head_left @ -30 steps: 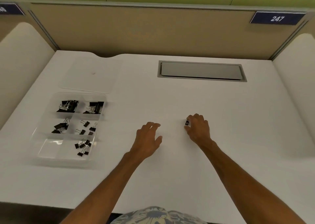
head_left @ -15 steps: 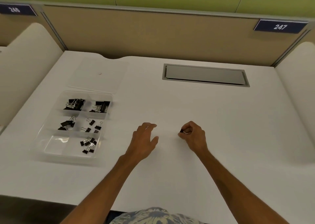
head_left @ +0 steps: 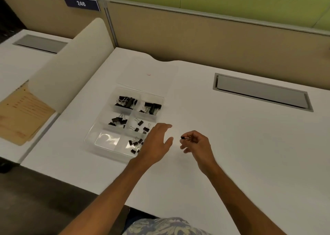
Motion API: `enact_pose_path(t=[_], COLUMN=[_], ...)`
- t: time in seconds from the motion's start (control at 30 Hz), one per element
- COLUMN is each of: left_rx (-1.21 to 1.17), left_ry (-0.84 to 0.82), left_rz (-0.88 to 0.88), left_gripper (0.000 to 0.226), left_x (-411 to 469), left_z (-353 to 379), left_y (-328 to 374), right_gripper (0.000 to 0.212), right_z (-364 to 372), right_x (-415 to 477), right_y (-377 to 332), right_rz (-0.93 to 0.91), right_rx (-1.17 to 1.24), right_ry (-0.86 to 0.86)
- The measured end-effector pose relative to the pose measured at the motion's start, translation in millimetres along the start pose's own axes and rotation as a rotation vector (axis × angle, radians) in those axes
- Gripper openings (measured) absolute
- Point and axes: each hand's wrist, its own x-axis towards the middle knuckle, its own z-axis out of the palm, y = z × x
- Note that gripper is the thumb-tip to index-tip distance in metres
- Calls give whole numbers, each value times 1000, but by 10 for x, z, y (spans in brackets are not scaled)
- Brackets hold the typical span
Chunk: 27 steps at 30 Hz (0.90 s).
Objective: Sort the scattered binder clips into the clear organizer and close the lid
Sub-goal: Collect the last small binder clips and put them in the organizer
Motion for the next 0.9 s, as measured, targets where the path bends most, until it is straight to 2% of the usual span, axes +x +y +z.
enact_pose_path(t=[0.2,0.3,0.4,0.63,0.8,0.9], left_rx=[1,-14,-22,-63,-102,-111], left_ry=[-12,-23,-40,-81,-72,-73], left_rz=[6,28,46,37,17,13], left_gripper=[39,36,36,42,39,39], left_x=[97,156,196,268,231,221], left_z=[-598,-869,-1070,-1232,-1267,-1300], left_y=[-484,-742,-966,-1264,-1419,-1481], right_gripper=[9,4,9,7,19,13], right_z=[699,1015,1266,1633,1856,1948], right_x=[108,136,148,262,301,331], right_y=[-151,-187,-212,-131,-43,21], right_rz=[22,11,-6,20,46,47], right_rx=[-63,-190,-302,-612,-772,-873], right_ry=[39,53,79,12,-35,-69])
